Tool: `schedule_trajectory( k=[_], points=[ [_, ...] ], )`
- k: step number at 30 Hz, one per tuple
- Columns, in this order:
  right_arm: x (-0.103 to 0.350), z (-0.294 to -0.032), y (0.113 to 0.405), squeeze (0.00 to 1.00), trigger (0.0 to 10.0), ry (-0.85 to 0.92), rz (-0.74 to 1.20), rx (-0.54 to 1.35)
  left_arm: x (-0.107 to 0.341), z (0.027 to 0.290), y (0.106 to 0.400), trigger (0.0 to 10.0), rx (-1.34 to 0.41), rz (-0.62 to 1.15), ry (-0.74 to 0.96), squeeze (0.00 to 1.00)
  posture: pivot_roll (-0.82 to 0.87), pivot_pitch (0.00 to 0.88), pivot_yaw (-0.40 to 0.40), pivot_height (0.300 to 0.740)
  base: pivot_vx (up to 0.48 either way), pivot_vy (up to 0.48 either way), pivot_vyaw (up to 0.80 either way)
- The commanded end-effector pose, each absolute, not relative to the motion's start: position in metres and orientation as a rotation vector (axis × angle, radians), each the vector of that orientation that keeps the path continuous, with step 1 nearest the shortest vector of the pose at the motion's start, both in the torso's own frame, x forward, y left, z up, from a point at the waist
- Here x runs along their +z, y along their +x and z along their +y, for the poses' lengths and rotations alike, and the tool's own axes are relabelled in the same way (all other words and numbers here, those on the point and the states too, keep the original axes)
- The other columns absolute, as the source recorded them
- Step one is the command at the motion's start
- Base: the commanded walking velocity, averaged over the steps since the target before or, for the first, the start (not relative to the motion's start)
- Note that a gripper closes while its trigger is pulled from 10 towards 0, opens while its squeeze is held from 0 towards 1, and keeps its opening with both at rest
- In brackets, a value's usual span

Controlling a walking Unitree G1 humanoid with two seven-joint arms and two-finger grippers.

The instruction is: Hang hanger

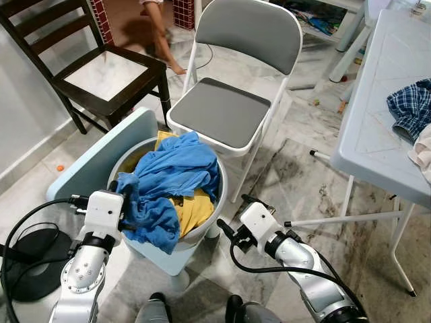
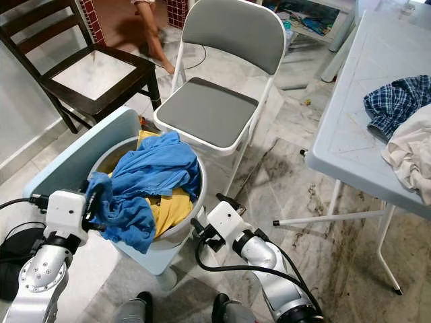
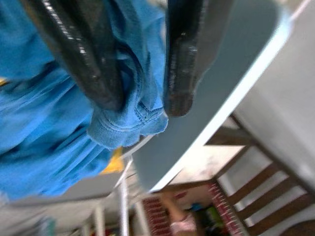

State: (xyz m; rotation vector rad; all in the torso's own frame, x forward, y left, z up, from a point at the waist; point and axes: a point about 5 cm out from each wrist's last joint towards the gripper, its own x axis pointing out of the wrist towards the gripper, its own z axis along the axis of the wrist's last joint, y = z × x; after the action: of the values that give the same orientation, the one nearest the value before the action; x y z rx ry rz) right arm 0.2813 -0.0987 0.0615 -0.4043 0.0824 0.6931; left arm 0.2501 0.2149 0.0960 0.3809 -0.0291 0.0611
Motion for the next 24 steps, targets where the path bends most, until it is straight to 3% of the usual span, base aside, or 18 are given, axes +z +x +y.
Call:
schedule_trajectory(
  k=[1, 16, 24],
  points=[
    [0.058, -0.102, 0.278, 0.00, 10.0, -0.403, 0.099, 0.696, 0.090, 0.228, 0.244, 10.0, 0.162, 0.021, 0.439, 1.00, 0.25, 0.268, -0.078, 0.740, 0.000, 0.000, 0.00],
    [0.059, -0.102, 0.275, 0.00, 10.0, -0.409, 0.101, 0.702, 0.071, 0.241, 0.238, 10.0, 0.307, 0.168, 0.340, 1.00, 0.25, 0.283, -0.086, 0.740, 0.000, 0.000, 0.00],
    [0.059, -0.101, 0.276, 0.00, 10.0, -0.413, 0.101, 0.707, 0.046, 0.236, 0.210, 10.0, 0.307, 0.211, 0.170, 1.00, 0.25, 0.284, -0.091, 0.740, 0.000, 0.000, 0.00]
  ],
)
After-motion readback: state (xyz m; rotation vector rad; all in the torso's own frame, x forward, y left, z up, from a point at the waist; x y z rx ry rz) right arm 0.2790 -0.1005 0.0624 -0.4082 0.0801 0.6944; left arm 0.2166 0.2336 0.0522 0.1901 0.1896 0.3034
